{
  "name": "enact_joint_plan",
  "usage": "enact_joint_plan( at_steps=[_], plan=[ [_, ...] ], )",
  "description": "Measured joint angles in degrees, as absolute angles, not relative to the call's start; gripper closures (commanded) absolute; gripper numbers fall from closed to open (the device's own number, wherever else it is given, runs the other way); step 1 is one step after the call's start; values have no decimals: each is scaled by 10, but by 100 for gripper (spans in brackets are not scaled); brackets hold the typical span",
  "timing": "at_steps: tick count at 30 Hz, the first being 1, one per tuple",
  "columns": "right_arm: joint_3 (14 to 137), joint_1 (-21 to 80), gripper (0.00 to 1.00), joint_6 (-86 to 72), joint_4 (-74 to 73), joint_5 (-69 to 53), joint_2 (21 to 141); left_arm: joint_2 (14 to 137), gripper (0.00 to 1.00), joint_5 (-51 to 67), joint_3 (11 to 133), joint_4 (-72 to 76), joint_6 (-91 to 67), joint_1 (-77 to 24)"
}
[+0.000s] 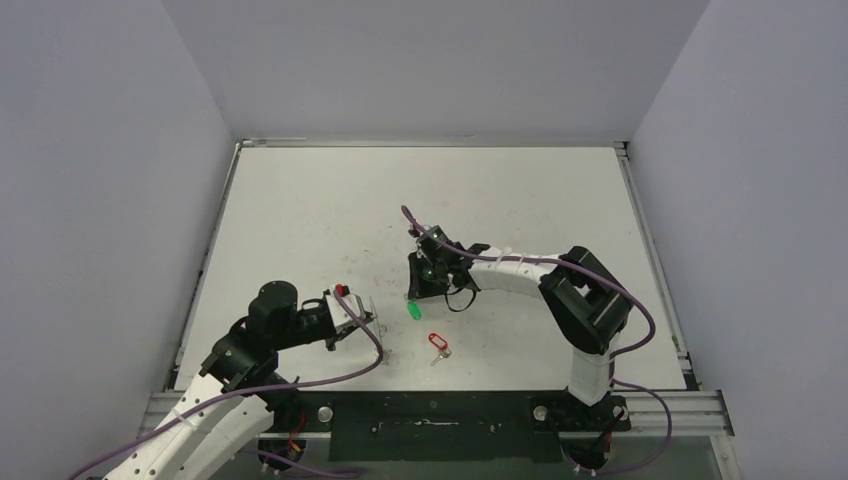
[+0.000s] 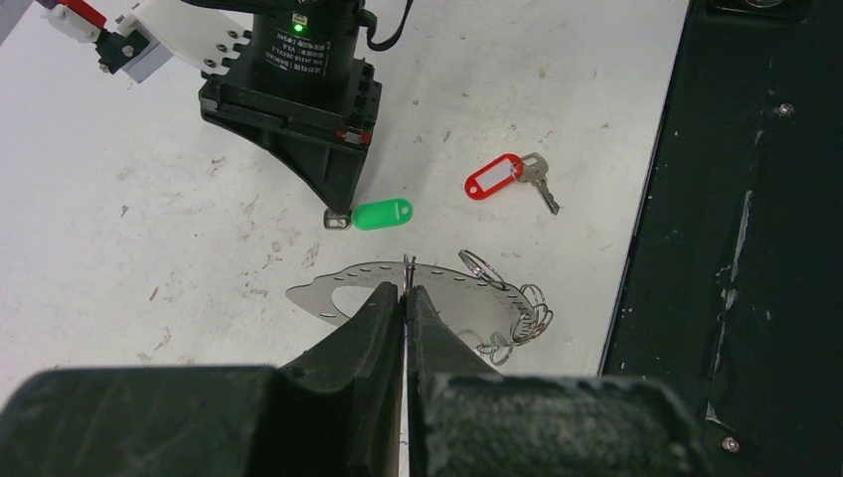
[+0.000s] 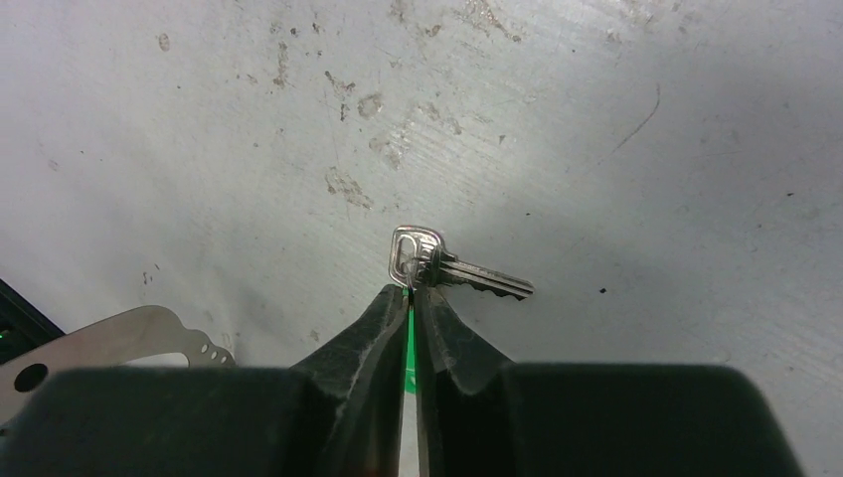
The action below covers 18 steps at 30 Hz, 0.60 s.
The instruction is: Put the keys on the keyring
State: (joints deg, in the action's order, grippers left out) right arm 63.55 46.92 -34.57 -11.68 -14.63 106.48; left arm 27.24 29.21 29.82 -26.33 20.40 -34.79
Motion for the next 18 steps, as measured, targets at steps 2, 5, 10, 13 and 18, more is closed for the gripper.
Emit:
enact_joint_plan(
  at_steps=[2, 5, 10, 13, 18],
  plan=[
    [635, 469, 97, -349, -113, -150, 1065, 272, 100, 293, 298, -263, 204, -348],
    [635, 470, 100, -351, -110, -155, 1065, 272, 100, 294, 298, -263, 204, -348],
    [635, 469, 100, -351, -103, -159, 1065, 270, 100, 294, 298, -264, 204, -348],
    [632, 468, 100, -347, -103, -159, 1058, 270, 100, 294, 298, -264, 204, -348],
    [628, 461, 100, -332, -110, -161, 1025, 270, 100, 294, 298, -264, 204, -348]
  ],
)
